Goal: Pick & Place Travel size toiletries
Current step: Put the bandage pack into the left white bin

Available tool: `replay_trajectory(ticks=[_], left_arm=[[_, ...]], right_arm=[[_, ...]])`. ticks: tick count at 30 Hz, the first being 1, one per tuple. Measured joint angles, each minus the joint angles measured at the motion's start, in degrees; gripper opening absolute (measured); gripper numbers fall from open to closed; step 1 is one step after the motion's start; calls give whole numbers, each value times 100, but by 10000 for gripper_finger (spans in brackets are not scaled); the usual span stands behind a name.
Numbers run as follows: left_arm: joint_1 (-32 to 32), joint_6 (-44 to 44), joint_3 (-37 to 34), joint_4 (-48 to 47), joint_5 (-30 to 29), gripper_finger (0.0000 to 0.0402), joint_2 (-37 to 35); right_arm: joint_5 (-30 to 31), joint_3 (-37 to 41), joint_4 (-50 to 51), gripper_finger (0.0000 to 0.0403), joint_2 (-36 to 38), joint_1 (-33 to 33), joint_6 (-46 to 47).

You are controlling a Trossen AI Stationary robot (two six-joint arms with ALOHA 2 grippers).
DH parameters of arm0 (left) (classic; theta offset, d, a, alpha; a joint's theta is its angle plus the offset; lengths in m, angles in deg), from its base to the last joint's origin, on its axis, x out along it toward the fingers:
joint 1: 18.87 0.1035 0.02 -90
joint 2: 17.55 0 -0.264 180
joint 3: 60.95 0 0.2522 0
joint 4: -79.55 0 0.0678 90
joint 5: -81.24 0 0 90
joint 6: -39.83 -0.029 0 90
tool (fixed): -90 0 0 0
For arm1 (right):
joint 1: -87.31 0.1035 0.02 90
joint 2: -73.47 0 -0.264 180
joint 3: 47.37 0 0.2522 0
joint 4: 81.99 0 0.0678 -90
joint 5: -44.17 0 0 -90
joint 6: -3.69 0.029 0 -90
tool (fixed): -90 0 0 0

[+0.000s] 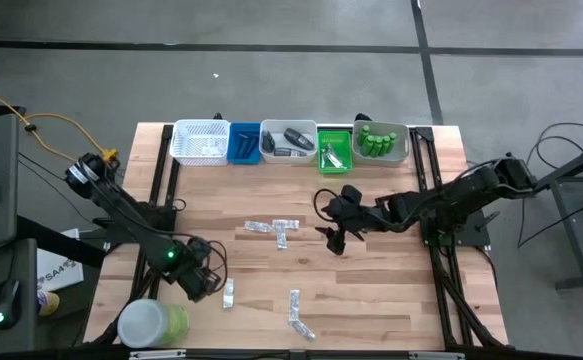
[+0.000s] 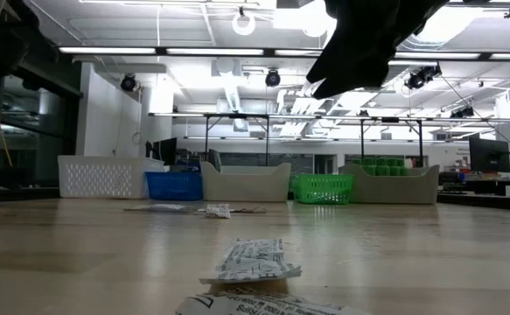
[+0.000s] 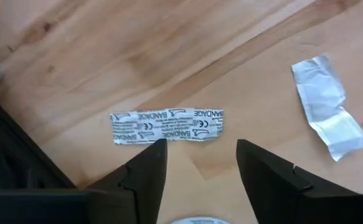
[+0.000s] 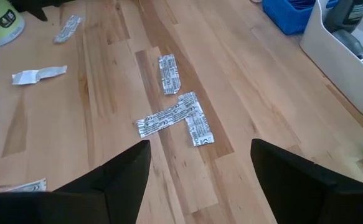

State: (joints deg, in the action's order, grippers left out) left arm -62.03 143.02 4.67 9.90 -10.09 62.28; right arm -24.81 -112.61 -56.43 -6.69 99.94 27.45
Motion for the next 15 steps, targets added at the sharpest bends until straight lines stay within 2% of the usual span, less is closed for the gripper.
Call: replay_trajectory(ticks=[8, 15], left_arm=[[-2, 290, 0, 201, -28, 198, 630], [-2, 268, 0, 307, 56, 198, 892]], right_arm=[[6, -2, -15, 271, 0, 122, 0], [4, -2, -42, 271, 0, 172, 17]])
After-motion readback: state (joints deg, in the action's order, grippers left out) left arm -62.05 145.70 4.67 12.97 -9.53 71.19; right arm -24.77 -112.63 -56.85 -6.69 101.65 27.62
